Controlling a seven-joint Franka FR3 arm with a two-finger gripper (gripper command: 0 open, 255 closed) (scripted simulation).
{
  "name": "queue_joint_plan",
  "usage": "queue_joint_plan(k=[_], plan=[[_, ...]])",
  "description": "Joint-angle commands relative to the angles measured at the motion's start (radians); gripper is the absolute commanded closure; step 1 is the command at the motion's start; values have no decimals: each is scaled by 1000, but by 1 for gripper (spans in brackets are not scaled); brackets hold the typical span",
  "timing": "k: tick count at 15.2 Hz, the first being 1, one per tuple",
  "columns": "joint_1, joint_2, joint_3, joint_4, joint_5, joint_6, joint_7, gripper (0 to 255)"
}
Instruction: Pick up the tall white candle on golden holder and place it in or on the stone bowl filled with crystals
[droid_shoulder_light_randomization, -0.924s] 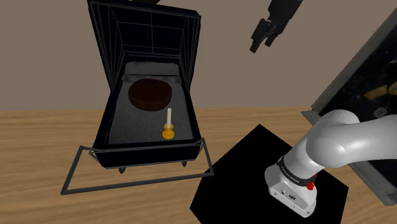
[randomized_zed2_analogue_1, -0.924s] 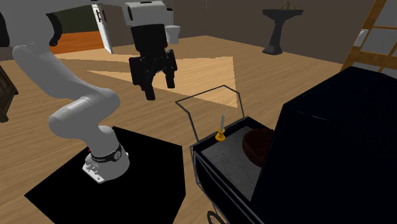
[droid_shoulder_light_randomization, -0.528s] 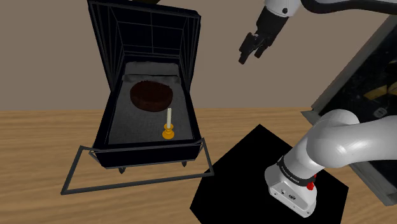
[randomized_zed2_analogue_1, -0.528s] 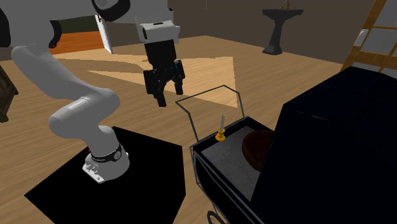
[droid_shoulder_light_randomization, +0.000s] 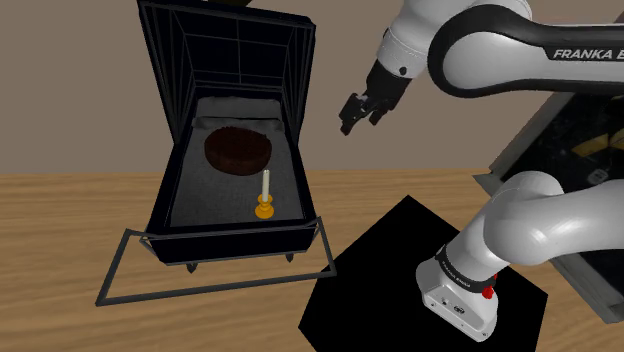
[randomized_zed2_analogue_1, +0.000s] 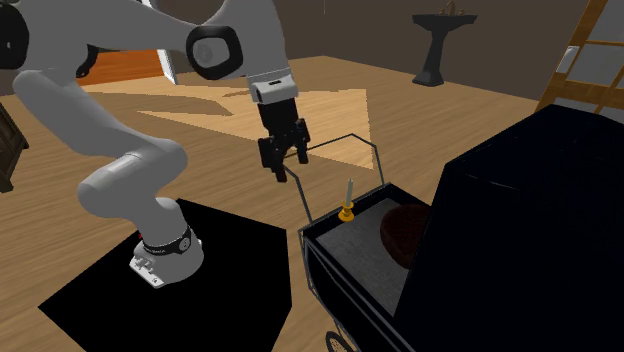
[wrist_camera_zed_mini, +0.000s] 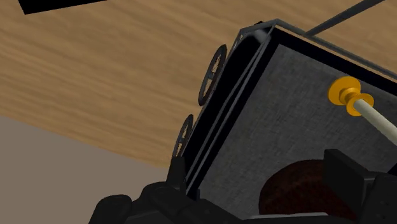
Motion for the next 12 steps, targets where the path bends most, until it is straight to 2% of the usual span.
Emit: queue_joint_plan(k=[1, 7, 10, 12], plan=[[7, 24, 43, -36, 19, 78, 51, 0], [-2, 159, 198, -78, 49, 305, 220, 0], [-35, 252, 291, -73, 33, 419, 320, 0], [-74, 321, 364, -60, 2, 492, 398, 0]])
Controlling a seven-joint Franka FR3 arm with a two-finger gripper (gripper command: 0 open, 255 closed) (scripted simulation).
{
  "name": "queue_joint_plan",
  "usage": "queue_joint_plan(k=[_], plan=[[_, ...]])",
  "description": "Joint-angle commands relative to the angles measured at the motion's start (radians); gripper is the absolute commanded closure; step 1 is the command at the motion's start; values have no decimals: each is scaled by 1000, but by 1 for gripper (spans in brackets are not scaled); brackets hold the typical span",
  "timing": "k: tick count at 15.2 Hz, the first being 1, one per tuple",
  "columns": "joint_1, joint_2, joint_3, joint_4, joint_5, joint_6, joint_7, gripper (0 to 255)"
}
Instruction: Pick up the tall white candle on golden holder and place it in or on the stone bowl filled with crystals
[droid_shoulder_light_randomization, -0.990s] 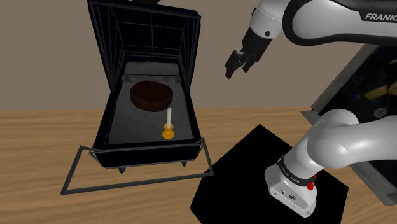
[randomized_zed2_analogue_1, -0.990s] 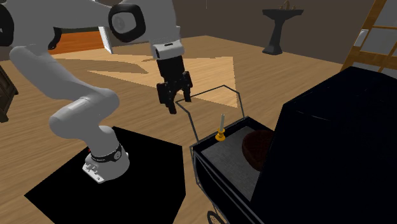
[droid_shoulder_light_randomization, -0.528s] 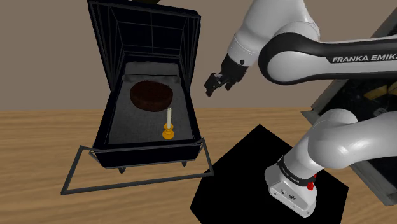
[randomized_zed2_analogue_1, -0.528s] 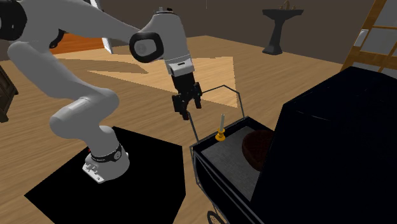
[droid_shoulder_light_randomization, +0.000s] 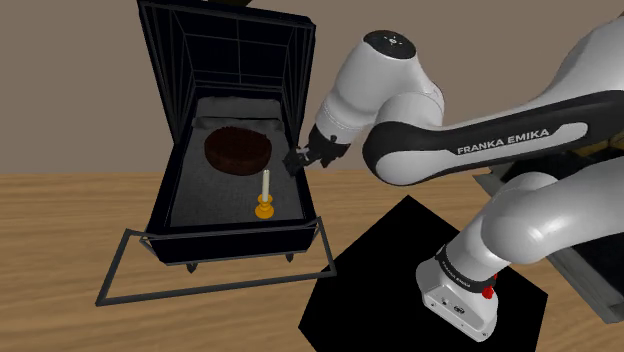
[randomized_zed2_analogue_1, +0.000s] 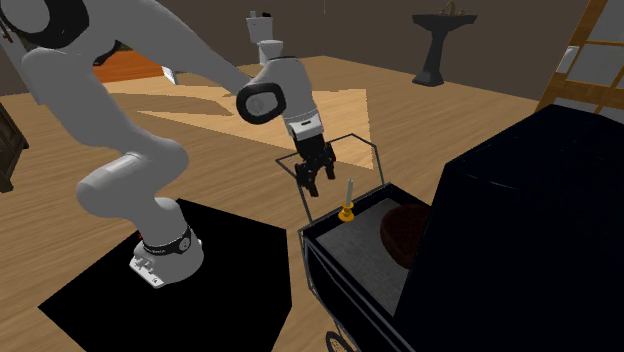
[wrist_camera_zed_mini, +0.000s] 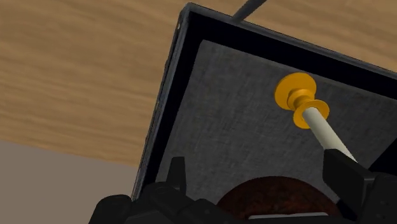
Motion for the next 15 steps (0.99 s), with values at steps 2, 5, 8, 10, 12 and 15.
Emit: queue_joint_plan(k=[2, 5, 8, 10, 12, 15], plan=[[-80, 112, 123, 28, -69, 112, 135, 0], [-222, 231, 289, 75, -216, 197, 318, 0], [-410, 346, 481, 132, -435, 235, 533, 0], [-483, 399, 537, 143, -544, 244, 612, 0], [-558, 471, 595, 161, -695, 235, 719, 0], [-559, 632, 575, 207, -985, 176, 918, 0]])
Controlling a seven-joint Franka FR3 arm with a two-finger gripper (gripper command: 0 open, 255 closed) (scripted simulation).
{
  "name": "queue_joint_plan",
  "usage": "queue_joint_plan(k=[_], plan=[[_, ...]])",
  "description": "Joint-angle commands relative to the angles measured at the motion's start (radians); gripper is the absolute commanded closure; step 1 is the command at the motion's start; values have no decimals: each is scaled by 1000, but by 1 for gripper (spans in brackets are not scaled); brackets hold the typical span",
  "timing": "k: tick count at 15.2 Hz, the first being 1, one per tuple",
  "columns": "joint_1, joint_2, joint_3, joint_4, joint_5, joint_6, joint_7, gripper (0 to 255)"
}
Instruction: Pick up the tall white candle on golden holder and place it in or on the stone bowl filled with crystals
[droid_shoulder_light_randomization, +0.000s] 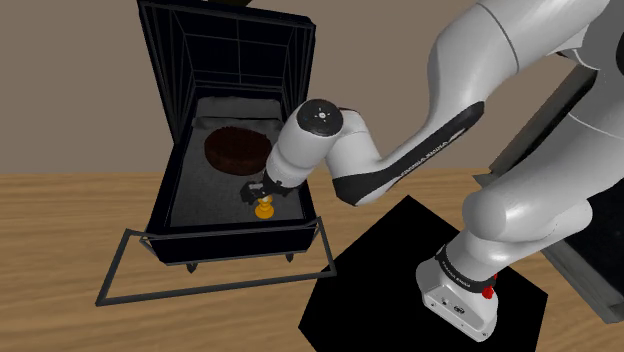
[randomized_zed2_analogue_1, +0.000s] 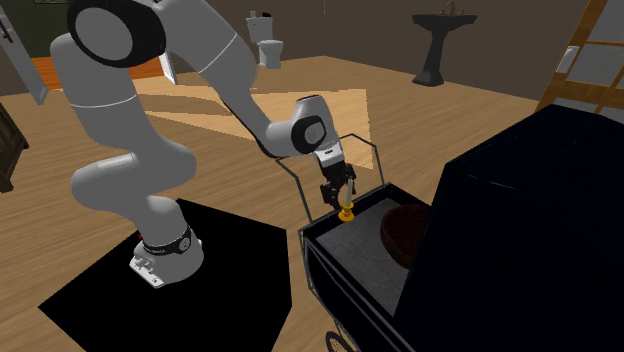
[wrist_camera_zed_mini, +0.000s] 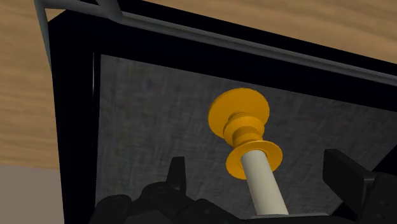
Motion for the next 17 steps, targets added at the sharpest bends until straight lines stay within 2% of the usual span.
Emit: queue_joint_plan(k=[1, 8, 9, 17], plan=[[27, 52, -33, 16, -105, -17, 70, 0], [31, 51, -38, 16, -103, -16, 69, 0], [31, 51, -38, 16, -103, -16, 69, 255], [32, 51, -38, 16, -104, -16, 70, 255]])
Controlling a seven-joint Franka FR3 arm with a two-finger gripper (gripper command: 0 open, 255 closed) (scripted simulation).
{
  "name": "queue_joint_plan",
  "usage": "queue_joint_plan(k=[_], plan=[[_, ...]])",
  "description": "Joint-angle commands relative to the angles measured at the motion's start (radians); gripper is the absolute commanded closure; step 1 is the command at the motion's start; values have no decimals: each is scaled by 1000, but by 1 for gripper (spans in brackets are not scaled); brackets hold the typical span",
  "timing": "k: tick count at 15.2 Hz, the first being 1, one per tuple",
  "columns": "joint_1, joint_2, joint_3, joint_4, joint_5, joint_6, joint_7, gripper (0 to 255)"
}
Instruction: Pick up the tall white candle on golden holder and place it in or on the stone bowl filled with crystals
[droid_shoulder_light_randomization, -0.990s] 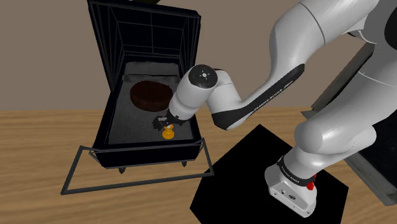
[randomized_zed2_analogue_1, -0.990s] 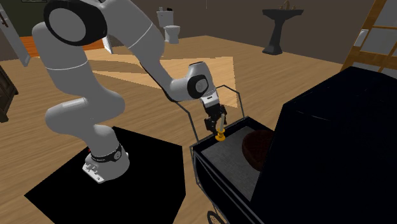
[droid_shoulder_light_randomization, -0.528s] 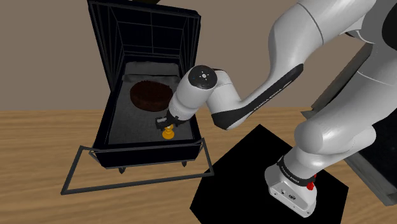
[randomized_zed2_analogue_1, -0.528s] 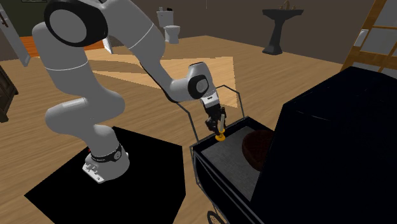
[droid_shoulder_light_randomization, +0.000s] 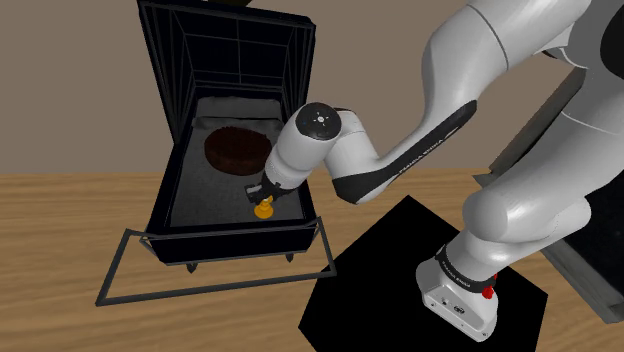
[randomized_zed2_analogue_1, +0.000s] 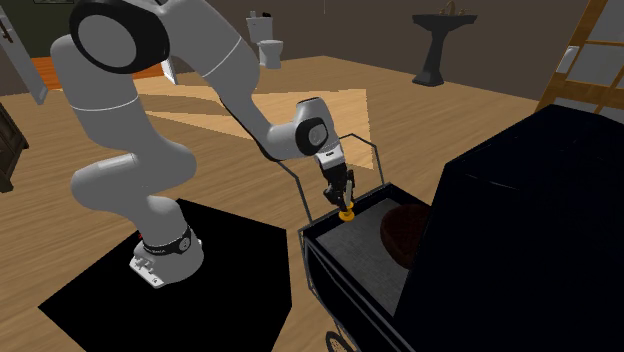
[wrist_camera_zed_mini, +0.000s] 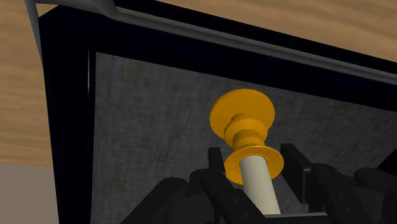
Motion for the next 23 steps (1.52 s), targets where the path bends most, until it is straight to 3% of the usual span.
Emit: queue_joint_plan(k=[1, 5, 7, 10, 16, 23], plan=[[-1, 0, 0, -1, 0, 0, -1, 255], [-75, -136, 87, -24, 265, 39, -197, 255], [-46, -209, 68, -33, 423, 48, -315, 255], [46, -273, -13, -33, 567, 29, -428, 255], [175, -355, -134, -13, 728, -39, -562, 255], [258, -425, -224, 26, 831, -132, -656, 255]])
